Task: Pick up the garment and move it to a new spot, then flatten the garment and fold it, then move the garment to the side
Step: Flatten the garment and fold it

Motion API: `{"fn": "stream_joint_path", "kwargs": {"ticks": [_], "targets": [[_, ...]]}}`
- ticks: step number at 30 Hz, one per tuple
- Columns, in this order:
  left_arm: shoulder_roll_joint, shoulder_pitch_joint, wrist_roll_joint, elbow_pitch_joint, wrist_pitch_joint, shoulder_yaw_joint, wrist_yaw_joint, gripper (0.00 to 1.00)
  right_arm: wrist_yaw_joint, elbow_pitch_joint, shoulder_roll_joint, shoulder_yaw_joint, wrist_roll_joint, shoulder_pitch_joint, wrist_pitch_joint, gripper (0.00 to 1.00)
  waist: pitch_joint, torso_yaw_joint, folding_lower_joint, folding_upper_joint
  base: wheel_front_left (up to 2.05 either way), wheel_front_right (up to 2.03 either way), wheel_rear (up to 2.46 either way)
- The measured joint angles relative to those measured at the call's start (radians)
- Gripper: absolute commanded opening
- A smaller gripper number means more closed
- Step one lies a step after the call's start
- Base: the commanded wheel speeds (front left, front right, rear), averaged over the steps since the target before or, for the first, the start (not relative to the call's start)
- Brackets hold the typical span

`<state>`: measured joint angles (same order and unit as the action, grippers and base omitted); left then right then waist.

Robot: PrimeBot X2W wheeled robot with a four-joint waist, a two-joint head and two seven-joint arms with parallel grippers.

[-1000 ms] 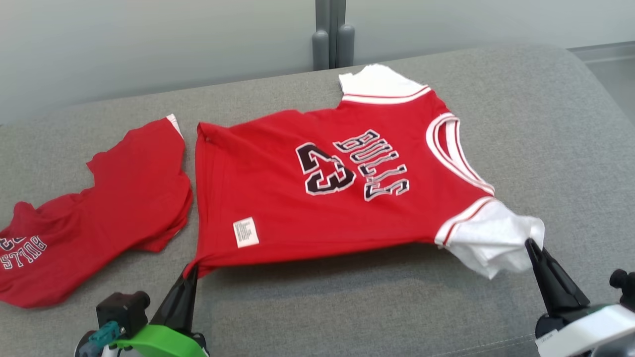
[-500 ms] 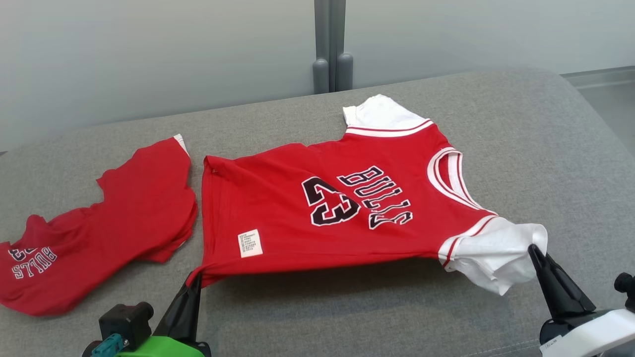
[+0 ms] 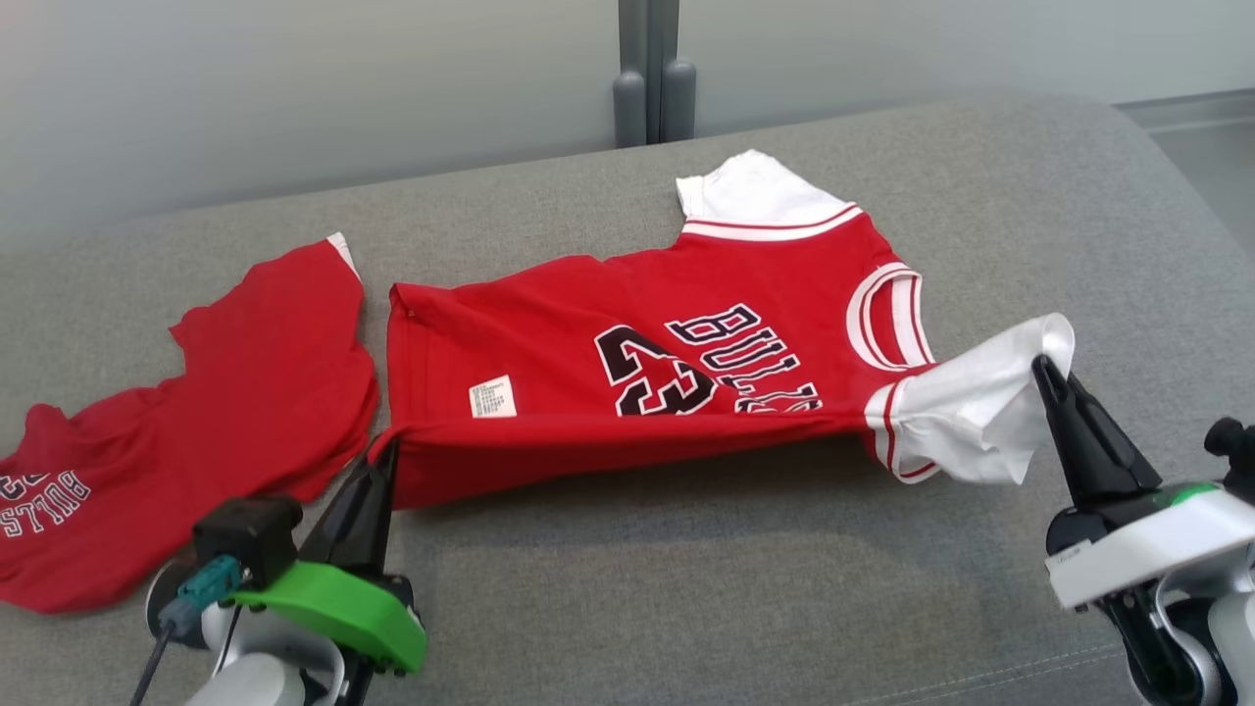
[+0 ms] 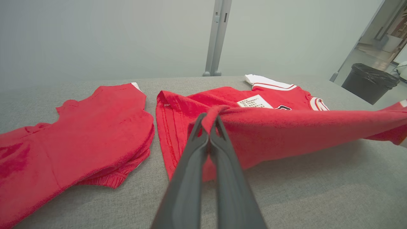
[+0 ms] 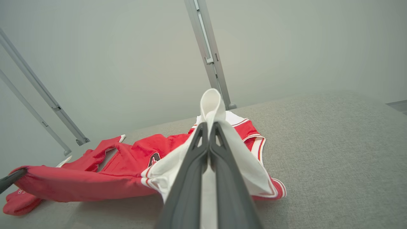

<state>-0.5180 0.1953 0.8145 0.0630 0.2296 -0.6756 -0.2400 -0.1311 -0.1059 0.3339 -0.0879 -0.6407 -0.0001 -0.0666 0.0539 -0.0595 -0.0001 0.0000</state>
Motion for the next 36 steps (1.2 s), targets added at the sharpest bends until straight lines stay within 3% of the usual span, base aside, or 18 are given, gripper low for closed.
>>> {"fn": "stream_joint_path", "kwargs": {"ticks": [13, 36], "targets": [[0.054, 0.250, -0.004, 0.177, -0.008, 0.019, 0.108, 0.00, 0.000, 0.195, 0.067, -0.082, -0.021, -0.332, -0.076, 0.00, 0.144, 0.015, 0.0000, 0.0000, 0.00, 0.00, 0.00], [0.197, 0.425, 0.000, 0.548, 0.020, -0.005, 0.251, 0.00, 0.000, 0.598, 0.084, -0.306, -0.092, -0.588, -0.147, 0.01, 0.258, 0.031, 0.0001, 0.0000, 0.00, 0.00, 0.00]]}}
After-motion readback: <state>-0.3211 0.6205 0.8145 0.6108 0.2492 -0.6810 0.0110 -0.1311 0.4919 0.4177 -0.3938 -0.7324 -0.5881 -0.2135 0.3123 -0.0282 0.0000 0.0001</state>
